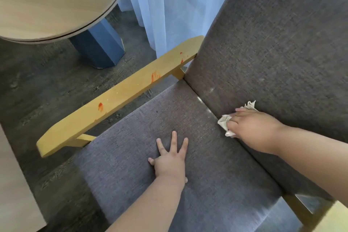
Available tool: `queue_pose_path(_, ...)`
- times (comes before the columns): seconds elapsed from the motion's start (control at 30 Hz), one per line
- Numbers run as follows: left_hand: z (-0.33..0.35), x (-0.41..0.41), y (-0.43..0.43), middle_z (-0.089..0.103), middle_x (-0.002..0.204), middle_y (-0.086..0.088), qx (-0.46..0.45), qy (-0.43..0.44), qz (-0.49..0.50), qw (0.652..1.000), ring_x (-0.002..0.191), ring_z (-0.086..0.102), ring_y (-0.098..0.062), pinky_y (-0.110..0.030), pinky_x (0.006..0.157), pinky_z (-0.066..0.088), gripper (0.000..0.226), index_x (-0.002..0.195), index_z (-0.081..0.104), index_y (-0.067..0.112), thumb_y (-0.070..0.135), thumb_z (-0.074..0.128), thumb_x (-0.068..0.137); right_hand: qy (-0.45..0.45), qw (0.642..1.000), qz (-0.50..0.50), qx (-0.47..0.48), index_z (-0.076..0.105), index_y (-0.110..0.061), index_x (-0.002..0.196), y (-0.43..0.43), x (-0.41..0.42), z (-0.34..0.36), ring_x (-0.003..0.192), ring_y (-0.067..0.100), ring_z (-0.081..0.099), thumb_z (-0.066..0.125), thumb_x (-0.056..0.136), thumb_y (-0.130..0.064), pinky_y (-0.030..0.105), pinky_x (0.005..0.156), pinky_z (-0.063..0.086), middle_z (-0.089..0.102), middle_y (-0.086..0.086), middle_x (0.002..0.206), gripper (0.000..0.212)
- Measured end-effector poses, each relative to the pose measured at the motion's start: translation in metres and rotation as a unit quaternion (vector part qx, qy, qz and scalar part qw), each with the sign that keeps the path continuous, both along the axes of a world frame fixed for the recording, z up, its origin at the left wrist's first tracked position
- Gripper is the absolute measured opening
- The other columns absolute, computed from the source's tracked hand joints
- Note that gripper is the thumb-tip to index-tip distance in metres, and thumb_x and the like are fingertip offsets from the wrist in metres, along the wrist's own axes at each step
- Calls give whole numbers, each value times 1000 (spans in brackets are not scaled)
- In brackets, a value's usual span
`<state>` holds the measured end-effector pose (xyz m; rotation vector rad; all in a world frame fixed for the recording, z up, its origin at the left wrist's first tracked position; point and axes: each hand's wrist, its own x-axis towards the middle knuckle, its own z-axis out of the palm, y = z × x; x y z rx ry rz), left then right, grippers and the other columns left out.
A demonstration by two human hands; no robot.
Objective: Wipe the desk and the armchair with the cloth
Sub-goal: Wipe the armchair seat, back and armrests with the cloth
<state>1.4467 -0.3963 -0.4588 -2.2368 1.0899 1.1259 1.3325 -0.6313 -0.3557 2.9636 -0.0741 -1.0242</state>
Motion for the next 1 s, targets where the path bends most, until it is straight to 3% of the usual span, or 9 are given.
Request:
queue_pose_path(0.1,-2,-2,-1,-53,154,2,5,-10,-2,1000,151,-19,-55,-79,104,32,141,149,-35,45,54,85,75,-172,984,-43,27,58,-28,124,-5,32,27,98,28,63,48,100,-22,42,82,54,69,-2,106,27)
queue_pose_path(0.2,-5,-6,-1,-47,159,-5,9,-53,-33,998,148,-17,-61,-89,100,-5,142,149,-37,40,60,82,74,-348,936,-36,37,66,-8,123,-24,81,22,119,38,63,54,98,-17,53,107,45,70,15,125,29)
queue_pose_path(0.27,-10,-8,3,-47,159,-5,-1,-75,-37,996,144,-26,-63,-91,90,-20,143,145,-43,41,65,79,73,-276,960,-41,-34,53,-7,142,-30,110,8,150,34,33,51,99,-11,49,126,17,46,14,156,43)
queue_pose_path(0.37,-23,-4,8,-52,155,2,-28,-55,-7,998,139,-38,-60,-91,89,-17,145,136,-49,46,64,80,73,-180,971,-34,-155,41,-7,149,-27,116,-30,158,32,5,40,101,-20,44,127,-3,27,11,166,50)
queue_pose_path(0.6,-20,-2,9,-49,158,4,-46,-47,-10,998,143,-35,-57,-89,99,-5,141,144,-40,48,63,81,73,-86,993,13,-83,59,-21,133,-13,45,-62,154,21,24,39,103,-24,34,125,3,52,-3,150,37)
queue_pose_path(0.73,-15,-3,9,-48,159,3,-40,-40,-10,998,143,-34,-58,-90,98,-5,140,146,-37,47,63,81,73,10,1000,-21,-18,51,-36,102,6,14,-30,123,21,57,53,92,-15,41,107,39,67,-11,116,24)
queue_pose_path(0.87,-16,-3,8,-51,155,3,-44,-34,-3,998,141,-36,-59,-91,95,-8,142,143,-41,46,61,82,73,-163,961,-182,130,53,-44,103,13,9,0,97,14,68,61,86,-8,29,76,48,70,-19,102,41)
queue_pose_path(0.93,-17,-3,8,-55,152,3,-45,-33,-1,998,140,-37,-59,-91,94,-10,145,140,-45,45,60,82,73,-312,913,-214,150,61,-34,124,9,30,0,103,25,70,68,82,-2,34,84,56,73,0,119,54)
queue_pose_path(1.0,-19,-3,9,-59,147,3,-47,-34,-2,998,139,-38,-59,-90,93,-11,146,135,-49,44,61,82,73,-334,913,-209,106,56,-11,141,2,70,-13,126,36,61,66,84,3,46,109,47,62,14,140,59)
